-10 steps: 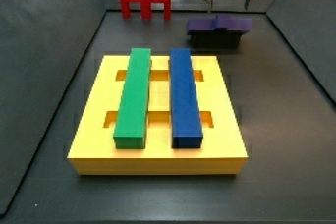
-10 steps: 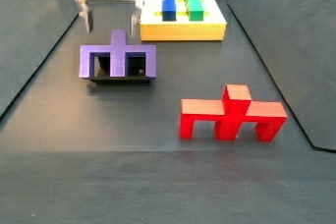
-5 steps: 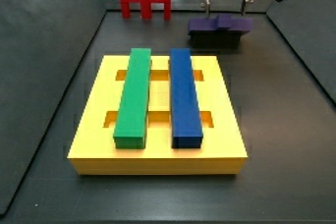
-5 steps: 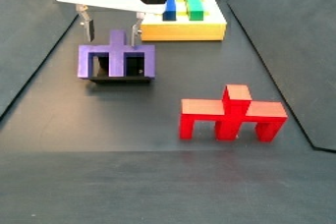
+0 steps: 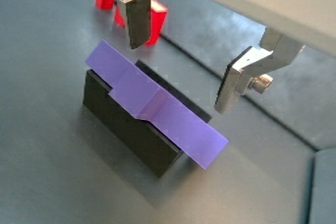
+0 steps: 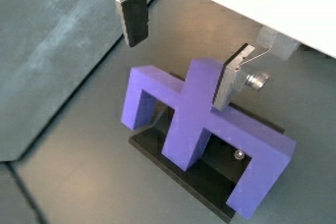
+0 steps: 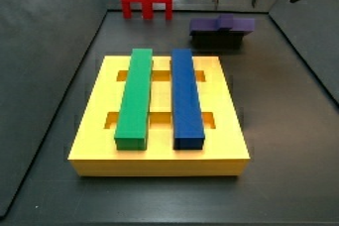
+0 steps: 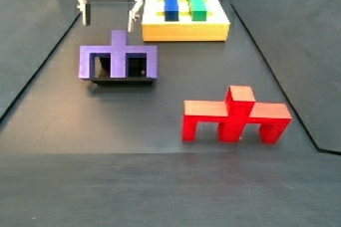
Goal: Pick up the purple object. Move up. Place the purple object on the fixture. Regrasp the purple object. Move to above the board. Insert the purple object.
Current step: Regrasp the purple object.
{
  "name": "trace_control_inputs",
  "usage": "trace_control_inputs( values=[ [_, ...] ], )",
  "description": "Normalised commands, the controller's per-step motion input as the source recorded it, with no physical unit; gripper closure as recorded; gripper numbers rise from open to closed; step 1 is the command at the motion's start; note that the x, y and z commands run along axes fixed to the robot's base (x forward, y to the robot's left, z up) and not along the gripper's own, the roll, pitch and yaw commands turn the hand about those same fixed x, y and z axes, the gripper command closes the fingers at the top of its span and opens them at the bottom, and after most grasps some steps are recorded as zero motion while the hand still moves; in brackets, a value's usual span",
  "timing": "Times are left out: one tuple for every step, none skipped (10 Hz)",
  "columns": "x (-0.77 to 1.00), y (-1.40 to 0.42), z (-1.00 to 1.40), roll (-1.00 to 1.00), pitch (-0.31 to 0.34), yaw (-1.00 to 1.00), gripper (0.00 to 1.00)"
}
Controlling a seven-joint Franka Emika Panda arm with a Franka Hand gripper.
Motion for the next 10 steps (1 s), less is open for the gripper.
trace_control_inputs(
  values=[
    [0.07,-0.34,0.04,0.99,-0.029,0.04,0.00],
    [0.06,-0.30,0.01,1.00,-0.040,0.03,0.00],
    [0.08,-0.20,0.00,1.00,-0.060,0.00,0.00],
    [0.11,-0.12,0.07,1.00,-0.100,0.00,0.00],
    [0.10,-0.12,0.07,1.00,-0.109,0.00,0.00],
    [0.07,-0.10,0.00,1.00,-0.114,0.00,0.00],
    [0.04,0.00,-0.32,0.46,0.000,0.00,0.00],
    [0.00,-0.01,-0.37,0.10,0.000,0.00,0.00],
    [0.00,0.00,-0.26,0.01,0.000,0.02,0.00],
    [0.00,0.00,0.00,0.03,0.000,0.00,0.00]
  ],
)
